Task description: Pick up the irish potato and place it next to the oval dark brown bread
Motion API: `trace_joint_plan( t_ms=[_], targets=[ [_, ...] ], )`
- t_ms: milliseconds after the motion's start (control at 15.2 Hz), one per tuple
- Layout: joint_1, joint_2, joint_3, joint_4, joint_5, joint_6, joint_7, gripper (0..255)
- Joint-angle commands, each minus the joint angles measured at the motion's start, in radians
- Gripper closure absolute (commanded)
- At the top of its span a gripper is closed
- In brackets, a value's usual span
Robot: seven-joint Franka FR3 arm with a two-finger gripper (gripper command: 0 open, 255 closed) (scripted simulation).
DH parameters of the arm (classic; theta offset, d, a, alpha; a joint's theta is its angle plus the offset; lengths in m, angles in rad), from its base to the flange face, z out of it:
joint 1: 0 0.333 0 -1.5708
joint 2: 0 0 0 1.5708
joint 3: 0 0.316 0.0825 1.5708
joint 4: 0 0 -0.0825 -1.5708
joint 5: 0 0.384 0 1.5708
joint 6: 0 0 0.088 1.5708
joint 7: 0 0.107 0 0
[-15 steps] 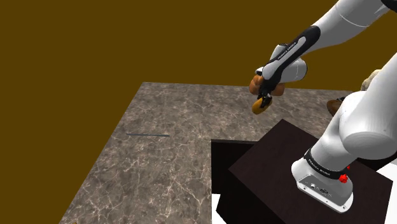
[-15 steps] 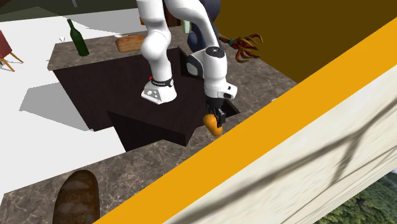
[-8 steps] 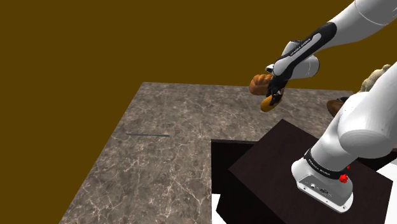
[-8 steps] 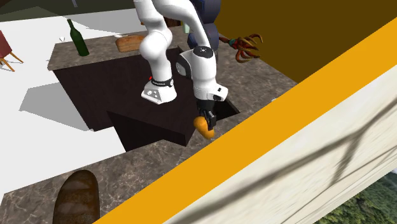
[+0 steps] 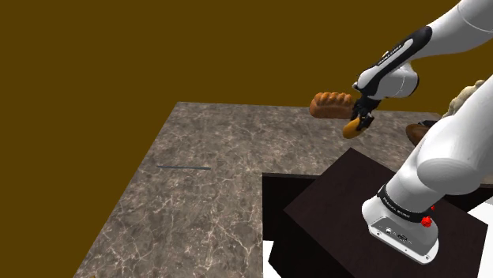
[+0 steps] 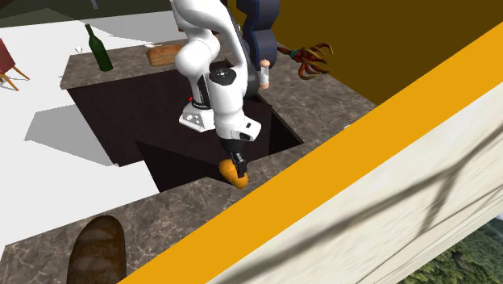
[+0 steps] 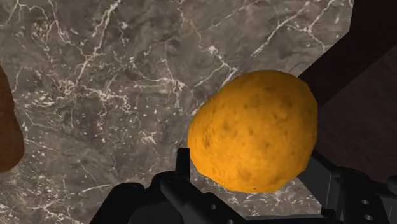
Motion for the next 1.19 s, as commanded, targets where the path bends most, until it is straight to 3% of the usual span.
trace_joint_plan(
  t_ms=[0, 264, 462, 726, 1122],
  targets=[
    [-0.016, 0.014, -0.048, 0.022, 0.031, -0.014, -0.096, 255],
    [-0.026, 0.086, -0.133, 0.078, 0.174, -0.038, -0.317, 255],
    [-0.077, 0.172, -0.144, 0.138, 0.331, -0.073, -0.511, 255],
    [-0.223, 0.289, -0.089, 0.236, 0.496, -0.137, -0.727, 255],
    [-0.465, 0.444, 0.004, 0.410, 0.630, -0.244, -0.941, 255]
  ],
)
